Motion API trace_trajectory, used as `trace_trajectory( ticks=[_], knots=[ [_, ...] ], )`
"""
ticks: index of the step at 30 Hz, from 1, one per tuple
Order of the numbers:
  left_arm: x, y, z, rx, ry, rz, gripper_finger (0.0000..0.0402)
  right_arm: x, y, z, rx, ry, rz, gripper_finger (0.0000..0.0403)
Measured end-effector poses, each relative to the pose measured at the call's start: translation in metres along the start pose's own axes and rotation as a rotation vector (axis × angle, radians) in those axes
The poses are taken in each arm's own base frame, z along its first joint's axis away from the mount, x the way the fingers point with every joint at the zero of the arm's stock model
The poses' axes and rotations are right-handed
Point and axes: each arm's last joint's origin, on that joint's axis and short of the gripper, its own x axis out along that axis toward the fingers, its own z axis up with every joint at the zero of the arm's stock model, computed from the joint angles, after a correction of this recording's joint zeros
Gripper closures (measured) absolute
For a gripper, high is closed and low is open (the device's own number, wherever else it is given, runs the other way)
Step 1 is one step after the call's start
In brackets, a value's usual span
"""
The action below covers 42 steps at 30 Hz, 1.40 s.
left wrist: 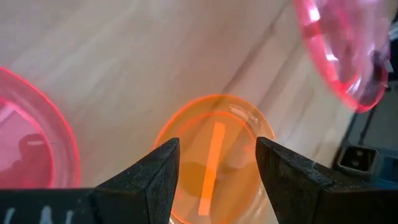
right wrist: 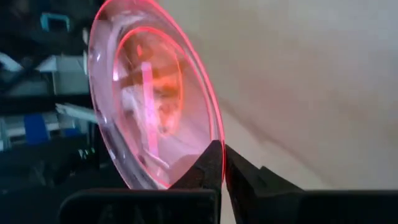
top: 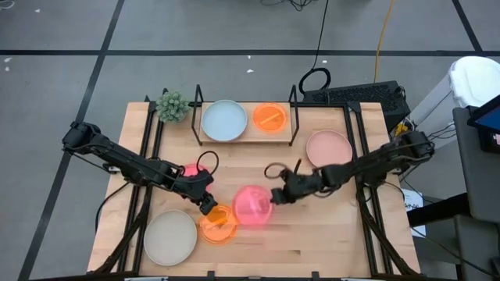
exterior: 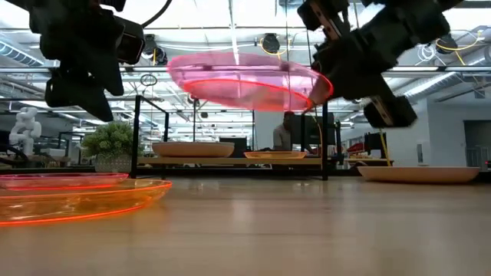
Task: Place and stack plates onto a shelf
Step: Stack the bottom pink transparent plate on the orange plate on the shelf
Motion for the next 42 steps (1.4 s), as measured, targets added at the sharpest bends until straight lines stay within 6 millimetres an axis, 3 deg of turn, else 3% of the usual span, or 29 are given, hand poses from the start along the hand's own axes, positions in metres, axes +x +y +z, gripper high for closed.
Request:
trace_trajectory(
  ticks=[11,19,28,33,42],
  knots=[
    [0.000,0.006,0.013,-0.035,-0.105,0.046,0.0186,-0.073,0.010,0.068,0.012,-0.271,0.098,0.0403],
    [0.000,0.009,0.022,-0.054,-0.131,0.044,0.0186,-0.095,0.015,0.098,0.038,-0.530,0.184,0.0403],
    [0.000,0.006,0.022,-0.057,-0.096,-0.013,0.0186,-0.093,0.029,0.109,0.110,-0.716,0.351,0.0403],
    [0.000,0.005,0.022,-0.056,-0.070,-0.033,0.0186,-0.079,0.034,0.108,0.145,-0.786,0.408,0.0403],
    [0.000,-0.005,0.009,-0.068,-0.025,-0.085,0.0186,-0.048,0.025,0.096,0.306,-0.972,0.337,0.0403]
  ],
)
